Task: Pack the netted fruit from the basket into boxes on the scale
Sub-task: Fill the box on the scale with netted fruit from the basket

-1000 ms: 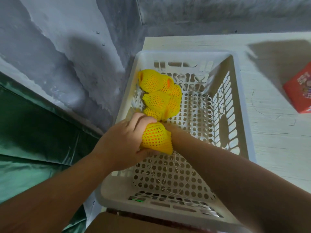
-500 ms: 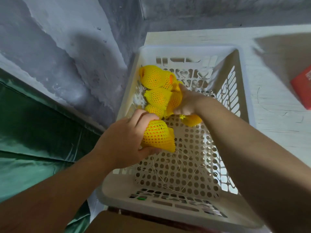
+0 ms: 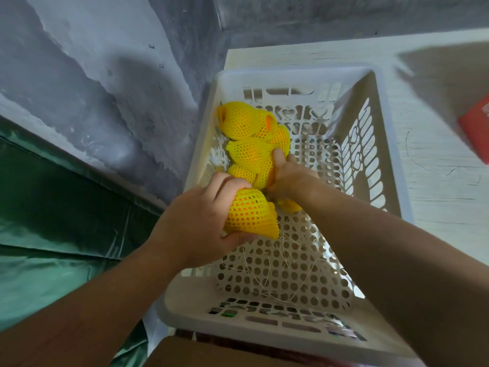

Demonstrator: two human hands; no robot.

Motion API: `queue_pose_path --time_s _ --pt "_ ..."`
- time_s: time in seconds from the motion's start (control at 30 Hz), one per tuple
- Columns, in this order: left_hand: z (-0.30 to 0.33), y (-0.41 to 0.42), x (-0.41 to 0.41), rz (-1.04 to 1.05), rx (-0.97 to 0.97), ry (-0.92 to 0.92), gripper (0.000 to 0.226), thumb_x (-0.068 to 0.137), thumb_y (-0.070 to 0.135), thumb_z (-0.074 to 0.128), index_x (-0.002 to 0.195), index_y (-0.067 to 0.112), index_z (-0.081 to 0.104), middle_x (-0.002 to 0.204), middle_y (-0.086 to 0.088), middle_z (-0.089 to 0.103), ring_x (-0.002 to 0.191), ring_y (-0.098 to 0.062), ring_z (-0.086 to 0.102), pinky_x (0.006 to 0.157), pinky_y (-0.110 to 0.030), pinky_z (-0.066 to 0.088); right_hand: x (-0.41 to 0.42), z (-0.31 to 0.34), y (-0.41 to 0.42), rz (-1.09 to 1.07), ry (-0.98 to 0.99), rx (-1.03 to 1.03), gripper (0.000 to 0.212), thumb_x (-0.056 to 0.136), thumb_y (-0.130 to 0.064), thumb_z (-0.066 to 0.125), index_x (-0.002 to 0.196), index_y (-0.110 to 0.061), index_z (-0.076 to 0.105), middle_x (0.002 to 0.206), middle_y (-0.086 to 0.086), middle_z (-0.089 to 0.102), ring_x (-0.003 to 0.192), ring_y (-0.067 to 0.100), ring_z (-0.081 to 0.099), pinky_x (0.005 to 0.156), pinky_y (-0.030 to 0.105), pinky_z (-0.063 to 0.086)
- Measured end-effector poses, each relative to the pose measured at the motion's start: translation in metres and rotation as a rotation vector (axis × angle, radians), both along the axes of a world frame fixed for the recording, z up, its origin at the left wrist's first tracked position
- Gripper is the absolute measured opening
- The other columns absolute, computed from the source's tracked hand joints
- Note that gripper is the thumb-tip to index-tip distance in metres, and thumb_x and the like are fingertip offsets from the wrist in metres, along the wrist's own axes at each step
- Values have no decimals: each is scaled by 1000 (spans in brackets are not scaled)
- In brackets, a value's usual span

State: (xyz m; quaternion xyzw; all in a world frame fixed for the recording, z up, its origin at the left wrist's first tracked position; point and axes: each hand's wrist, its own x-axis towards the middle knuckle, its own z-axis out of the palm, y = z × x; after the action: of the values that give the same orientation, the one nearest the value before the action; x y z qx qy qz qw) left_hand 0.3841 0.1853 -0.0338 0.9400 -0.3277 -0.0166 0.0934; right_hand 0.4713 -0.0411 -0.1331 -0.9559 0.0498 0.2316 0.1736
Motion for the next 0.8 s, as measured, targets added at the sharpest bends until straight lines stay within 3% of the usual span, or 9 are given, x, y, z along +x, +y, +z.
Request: queue_pose_path --time_s 0.1,0.2,0.3,0.4,0.47,0.53,0.67,0.73,0.8 --pt "1 0 0 -14 -30 -11 80 84 78 64 143 25 48 134 2 52 91 -21 63 68 -39 55 -4 -10 6 33 13 -86 106 92 -43 72 158 -42 -11 162 7 27 136 42 48 95 56 51" --pt "1 0 0 -34 -52 -27 79 85 75 66 142 22 51 133 0 54 89 -24 64 68 -39 54 -3 -14 2 4 -62 -4 89 93 -36 71 154 -42 6 154 9 39 126 42 56 87 53 52" --pt "1 -1 0 -56 -46 -83 78 88 74 63 143 19 52 132 -3 55 84 -24 64 66 -32 46 -7 -15 -3 14 -109 42 85 88 -50 72 149 -40 13 142 9 46 117 40 60 74 46 46" --pt "2 -1 1 -31 -20 -91 82 90 77 53 148 18 47 135 -6 55 80 -26 67 65 -30 40 -14 -9 -4 -70 -88 146 84 87 -44 75 147 -38 17 136 10 51 113 40 60 77 47 48" --pt "3 -1 1 -18 -11 -74 84 91 79 45 152 21 37 140 -6 50 89 -31 70 67 -36 47 -21 6 -7 -171 -60 298 79 88 -33 77 144 -35 22 123 9 58 103 33 62 79 44 53" --pt "2 0 3 -9 -22 -67 87 93 80 39 157 24 23 144 -7 43 100 -36 70 72 -43 55 -33 27 -13 -219 -82 376 76 88 -26 77 144 -34 26 110 4 62 92 24 62 71 37 51" --pt "6 -7 6 66 -96 68 97 87 81 36 162 35 -4 156 -6 27 128 -42 57 90 -57 55 -78 93 -29 -174 -222 406 78 92 -25 75 150 -29 23 98 7 66 83 26 70 68 41 59" --pt "18 -2 -10 117 -226 174 98 89 72 48 164 27 3 159 -9 25 138 -41 47 104 -61 49 -119 134 -30 -147 -314 475 75 93 -25 76 149 -24 26 97 7 68 81 24 71 70 44 60" --pt "28 4 -32 159 -507 305 87 93 53 65 160 26 14 154 -10 31 136 -32 49 106 -57 49 -163 166 -30 -157 -407 531 72 94 -21 75 148 -22 28 93 9 67 78 26 70 71 46 60"
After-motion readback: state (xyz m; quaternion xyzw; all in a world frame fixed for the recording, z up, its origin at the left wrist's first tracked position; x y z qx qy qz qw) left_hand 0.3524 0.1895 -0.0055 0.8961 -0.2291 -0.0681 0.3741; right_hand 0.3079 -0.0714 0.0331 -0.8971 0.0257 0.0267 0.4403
